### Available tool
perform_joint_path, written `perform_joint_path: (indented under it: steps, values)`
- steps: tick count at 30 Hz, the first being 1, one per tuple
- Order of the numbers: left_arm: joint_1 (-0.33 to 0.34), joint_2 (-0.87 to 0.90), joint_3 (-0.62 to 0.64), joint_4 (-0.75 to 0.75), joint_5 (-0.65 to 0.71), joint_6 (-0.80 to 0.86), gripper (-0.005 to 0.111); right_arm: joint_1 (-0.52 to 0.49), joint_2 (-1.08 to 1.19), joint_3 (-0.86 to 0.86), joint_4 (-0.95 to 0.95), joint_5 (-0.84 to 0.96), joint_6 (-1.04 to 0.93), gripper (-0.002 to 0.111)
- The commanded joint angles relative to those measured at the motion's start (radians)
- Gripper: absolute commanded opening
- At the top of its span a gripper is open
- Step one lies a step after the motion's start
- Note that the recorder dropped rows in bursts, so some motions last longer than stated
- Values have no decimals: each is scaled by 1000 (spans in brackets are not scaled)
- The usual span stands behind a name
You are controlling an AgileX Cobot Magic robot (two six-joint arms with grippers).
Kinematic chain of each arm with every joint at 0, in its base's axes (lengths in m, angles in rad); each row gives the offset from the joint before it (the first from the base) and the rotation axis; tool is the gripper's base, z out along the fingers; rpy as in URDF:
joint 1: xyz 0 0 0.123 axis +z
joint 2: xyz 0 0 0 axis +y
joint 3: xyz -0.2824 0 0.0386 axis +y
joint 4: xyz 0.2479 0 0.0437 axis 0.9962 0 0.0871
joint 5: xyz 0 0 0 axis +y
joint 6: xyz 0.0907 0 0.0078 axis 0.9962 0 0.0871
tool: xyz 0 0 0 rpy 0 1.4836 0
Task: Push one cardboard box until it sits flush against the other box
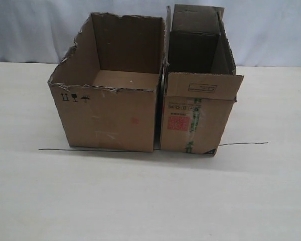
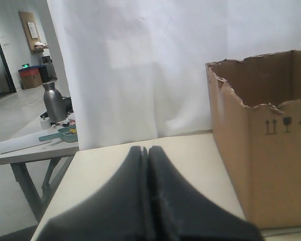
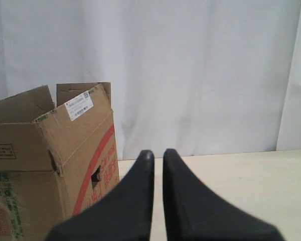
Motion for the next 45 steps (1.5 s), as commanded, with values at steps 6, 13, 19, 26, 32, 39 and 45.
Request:
perform_joint_path:
  steps: [6, 13, 19, 26, 32, 39, 45]
  values:
    - [1, -2, 3, 3, -8, -3, 0, 5, -3, 5, -255, -22, 118, 5]
    - [1, -2, 3, 3, -6, -3, 0, 5, -3, 5, -1654, -4, 1528, 5]
    - [1, -2, 3, 3, -6, -3, 0, 5, -3, 5, -1723, 34, 1552, 5]
    - [1, -2, 3, 3, -6, -3, 0, 5, -3, 5, -1783, 38, 1604, 5]
    - [1, -2, 3, 3, -6, -3, 0, 5, -3, 5, -1768, 44, 1604, 5]
    - [1, -2, 3, 1, -5, -3, 0, 5, -3, 5, -1710, 101, 1604, 5]
    - [1, -2, 3, 1, -5, -3, 0, 5, -3, 5, -1650, 119, 1604, 5]
